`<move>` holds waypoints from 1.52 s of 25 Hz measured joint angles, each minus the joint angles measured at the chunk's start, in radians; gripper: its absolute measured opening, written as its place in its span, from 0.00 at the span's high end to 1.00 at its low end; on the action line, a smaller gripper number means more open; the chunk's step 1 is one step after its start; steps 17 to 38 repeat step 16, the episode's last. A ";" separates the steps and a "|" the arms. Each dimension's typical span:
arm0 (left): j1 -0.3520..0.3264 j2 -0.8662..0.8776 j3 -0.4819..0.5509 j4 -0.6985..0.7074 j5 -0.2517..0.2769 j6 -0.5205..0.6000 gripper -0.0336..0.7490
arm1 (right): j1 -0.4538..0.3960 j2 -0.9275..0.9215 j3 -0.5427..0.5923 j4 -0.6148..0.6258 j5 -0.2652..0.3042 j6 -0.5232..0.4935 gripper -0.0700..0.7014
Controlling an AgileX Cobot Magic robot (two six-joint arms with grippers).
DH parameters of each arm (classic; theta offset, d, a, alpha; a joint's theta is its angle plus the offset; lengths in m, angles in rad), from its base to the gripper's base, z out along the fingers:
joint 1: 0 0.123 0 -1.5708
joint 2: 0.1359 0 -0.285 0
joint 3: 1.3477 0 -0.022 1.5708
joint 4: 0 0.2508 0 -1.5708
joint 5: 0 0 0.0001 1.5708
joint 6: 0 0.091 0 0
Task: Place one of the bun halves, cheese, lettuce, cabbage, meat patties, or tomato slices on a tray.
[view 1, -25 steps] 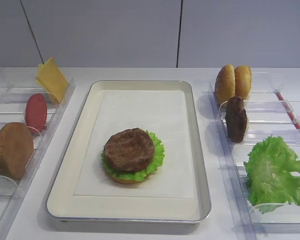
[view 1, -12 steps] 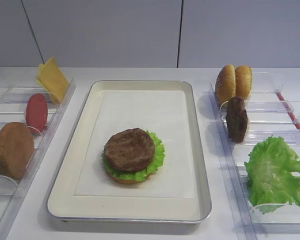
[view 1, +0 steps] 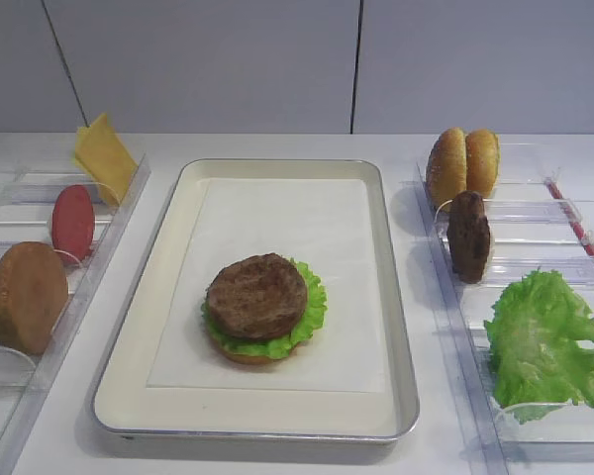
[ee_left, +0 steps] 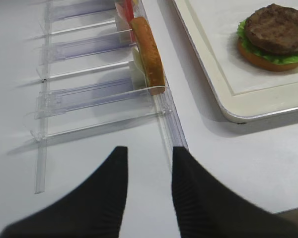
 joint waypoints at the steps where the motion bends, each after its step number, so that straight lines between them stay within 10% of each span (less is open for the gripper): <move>1: 0.000 0.000 0.000 0.000 0.000 0.000 0.70 | 0.000 0.000 0.000 0.000 0.000 0.000 0.43; 38: 0.000 0.000 0.000 0.000 0.000 0.000 0.70 | 0.000 0.000 0.000 0.002 0.000 0.000 0.43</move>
